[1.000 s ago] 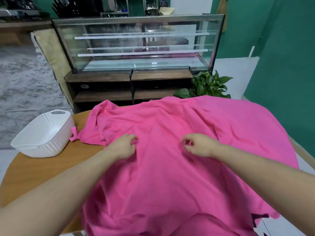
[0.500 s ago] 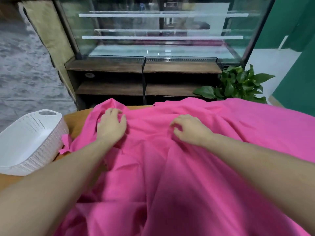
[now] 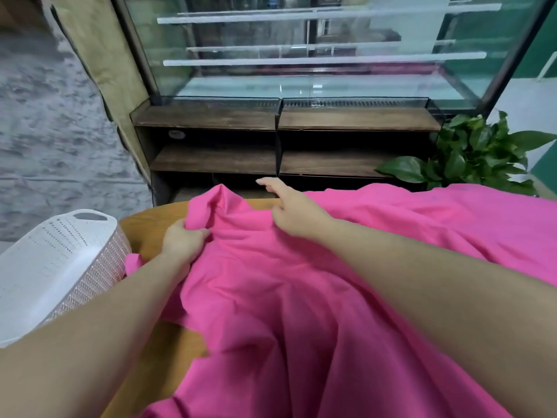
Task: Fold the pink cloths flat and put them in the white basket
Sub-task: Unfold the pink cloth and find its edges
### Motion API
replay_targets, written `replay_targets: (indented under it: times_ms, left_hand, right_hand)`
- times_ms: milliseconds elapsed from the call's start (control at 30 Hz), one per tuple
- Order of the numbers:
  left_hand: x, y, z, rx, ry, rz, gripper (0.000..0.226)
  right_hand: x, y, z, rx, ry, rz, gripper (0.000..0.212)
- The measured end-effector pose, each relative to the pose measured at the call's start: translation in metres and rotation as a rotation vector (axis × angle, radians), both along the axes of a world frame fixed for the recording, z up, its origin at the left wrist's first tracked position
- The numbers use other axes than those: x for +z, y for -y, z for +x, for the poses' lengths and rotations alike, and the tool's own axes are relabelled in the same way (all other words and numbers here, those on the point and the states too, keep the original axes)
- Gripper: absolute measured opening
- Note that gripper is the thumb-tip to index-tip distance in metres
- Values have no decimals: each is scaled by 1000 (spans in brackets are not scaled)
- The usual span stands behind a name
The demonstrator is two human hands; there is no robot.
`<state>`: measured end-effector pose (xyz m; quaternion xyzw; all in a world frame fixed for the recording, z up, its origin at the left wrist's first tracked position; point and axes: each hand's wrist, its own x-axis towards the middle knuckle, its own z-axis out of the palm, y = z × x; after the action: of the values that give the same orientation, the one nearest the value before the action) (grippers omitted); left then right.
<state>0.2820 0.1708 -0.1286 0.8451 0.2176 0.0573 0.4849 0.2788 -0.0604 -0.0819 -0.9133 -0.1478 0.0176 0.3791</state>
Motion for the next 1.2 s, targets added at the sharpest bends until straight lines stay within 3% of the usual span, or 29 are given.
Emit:
replay_targets:
  times_ms: [67,233,367,467,567,633,733,800,900,1000,1033,1100,1200]
  left_hand:
    - [-3,5,-5,-106,107,126,6]
    - [-8,13,-22,-509,538,577,20]
    - [0,14,-27,-802,830,846,26]
    - [2,5,-26,-823,877,936,32]
    - [7,0,-24,-768,822,934,37]
    - [13,-1,-17,-720,707,930,48]
    - [21,-2,5,-637,526,967,78]
    - [30,-1,22,-551,451,991,94]
    - [42,2,43,-455,308,978,110]
    - [37,-1,47,-445,207,808,101]
    - [32,1,43,-444,181,746,91]
    - [17,13,30,-446,78,696,70]
    - [-12,28,9,-481,-124,736,66]
  right_hand:
    - [2,-10,7,-55,-28,60,70]
    - [2,-23,28,-49,-60,175,63]
    - [6,-19,34,83,-325,274,96]
    - [17,-6,34,253,-496,135,67]
    - [22,-5,38,307,-346,-189,17]
    - [25,-7,49,224,-150,-295,19]
    - [31,-14,71,20,74,-278,9]
    - [40,-25,82,-105,169,-140,18]
    - [51,-45,96,-205,133,143,40]
    - [38,-59,102,-187,-43,242,94]
    - [30,-61,101,-176,-57,241,103]
    - [18,-58,95,-147,-45,193,100]
    - [3,-47,84,-120,-84,-95,80]
